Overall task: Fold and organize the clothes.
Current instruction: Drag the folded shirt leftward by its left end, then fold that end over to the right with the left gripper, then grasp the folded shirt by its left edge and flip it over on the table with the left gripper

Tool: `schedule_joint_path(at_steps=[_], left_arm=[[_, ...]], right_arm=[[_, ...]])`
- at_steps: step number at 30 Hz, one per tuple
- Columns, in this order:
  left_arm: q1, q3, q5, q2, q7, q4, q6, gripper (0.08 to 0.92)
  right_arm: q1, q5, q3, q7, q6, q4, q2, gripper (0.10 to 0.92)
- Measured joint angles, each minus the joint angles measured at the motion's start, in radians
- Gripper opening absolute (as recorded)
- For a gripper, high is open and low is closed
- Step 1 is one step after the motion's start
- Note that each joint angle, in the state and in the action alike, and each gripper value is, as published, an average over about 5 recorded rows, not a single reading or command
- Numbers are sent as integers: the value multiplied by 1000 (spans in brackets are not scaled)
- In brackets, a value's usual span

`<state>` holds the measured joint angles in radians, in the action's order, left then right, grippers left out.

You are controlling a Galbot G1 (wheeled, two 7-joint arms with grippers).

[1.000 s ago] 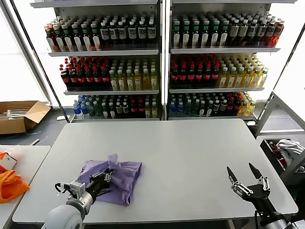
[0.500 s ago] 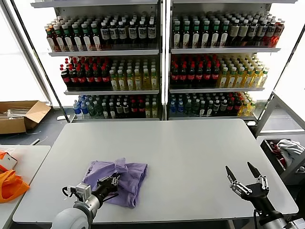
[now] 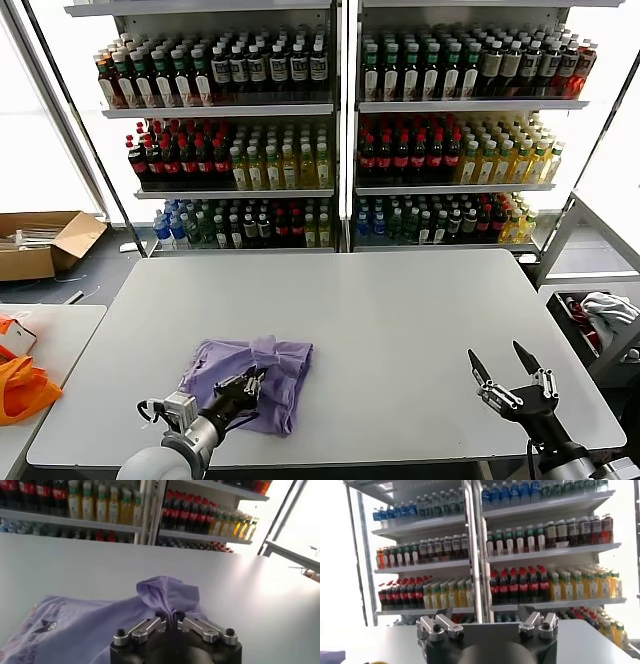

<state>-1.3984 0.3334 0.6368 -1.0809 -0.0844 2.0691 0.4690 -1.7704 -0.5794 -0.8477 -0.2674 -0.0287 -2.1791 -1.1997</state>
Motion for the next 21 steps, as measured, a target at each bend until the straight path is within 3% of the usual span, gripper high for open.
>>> schedule_joint_path(at_steps=[13, 21], left_arm=[[7, 15, 19, -1, -20, 20, 5, 579], [-16, 97, 47, 23, -30, 75, 1, 795]], right_arm=[[16, -2, 18, 0, 9, 0, 9, 823], [29, -2, 33, 1, 12, 4, 0, 823]])
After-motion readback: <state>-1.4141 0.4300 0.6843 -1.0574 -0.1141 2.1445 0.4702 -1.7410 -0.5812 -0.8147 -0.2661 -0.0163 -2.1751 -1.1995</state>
